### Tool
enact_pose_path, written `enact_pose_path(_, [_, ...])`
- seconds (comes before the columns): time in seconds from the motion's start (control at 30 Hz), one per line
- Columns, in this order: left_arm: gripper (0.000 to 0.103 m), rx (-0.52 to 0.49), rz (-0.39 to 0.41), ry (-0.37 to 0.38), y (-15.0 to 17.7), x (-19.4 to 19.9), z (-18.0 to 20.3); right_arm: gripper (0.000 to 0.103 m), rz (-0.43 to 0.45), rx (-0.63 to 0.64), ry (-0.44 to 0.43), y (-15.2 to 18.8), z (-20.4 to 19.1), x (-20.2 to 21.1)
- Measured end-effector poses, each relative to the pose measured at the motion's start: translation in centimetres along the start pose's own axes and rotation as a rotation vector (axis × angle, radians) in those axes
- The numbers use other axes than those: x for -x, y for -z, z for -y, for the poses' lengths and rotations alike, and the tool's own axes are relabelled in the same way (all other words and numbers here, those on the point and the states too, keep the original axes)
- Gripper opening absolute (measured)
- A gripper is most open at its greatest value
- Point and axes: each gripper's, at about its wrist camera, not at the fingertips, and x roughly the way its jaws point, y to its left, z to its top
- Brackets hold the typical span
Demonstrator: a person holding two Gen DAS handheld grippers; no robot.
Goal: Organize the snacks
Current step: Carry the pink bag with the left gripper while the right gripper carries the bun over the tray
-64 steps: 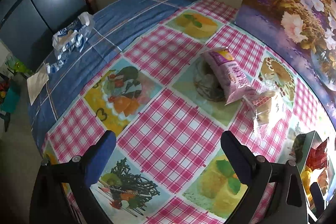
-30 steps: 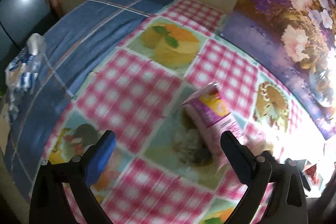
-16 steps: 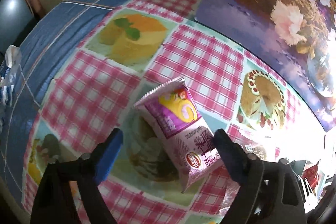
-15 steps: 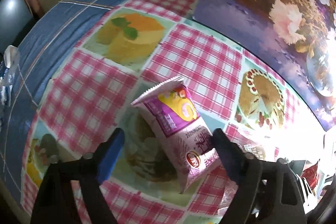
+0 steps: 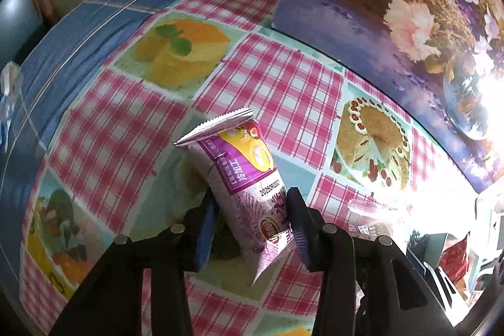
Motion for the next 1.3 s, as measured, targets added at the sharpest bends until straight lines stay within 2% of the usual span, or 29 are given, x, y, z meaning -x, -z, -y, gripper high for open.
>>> enact_pose_path(0.27, [0.042,0.07,-0.002,0.025,2.3,1.4,-1.1,0.06,0.017,0.005,-0.009,1.4,0.1,2.0])
enact_pose_path(0.6, [0.042,0.114,0.036,0.035,6.1,6.1,-0.7,0.059,0.053,-0.023,-0.014,4.1,0.5,6.2])
enact_pose_path(0.87, [0.042,0.098,0.088,0.034,8.4,10.1,1.2,0.059,0.084,-0.066,0.003,6.3,2.2,9.8])
enact_pose_path(1.3, [0.042,0.023,0.129,0.057,11.9,13.4,5.7,0.059,0.134,-0.148,0.041,9.2,6.1,14.3])
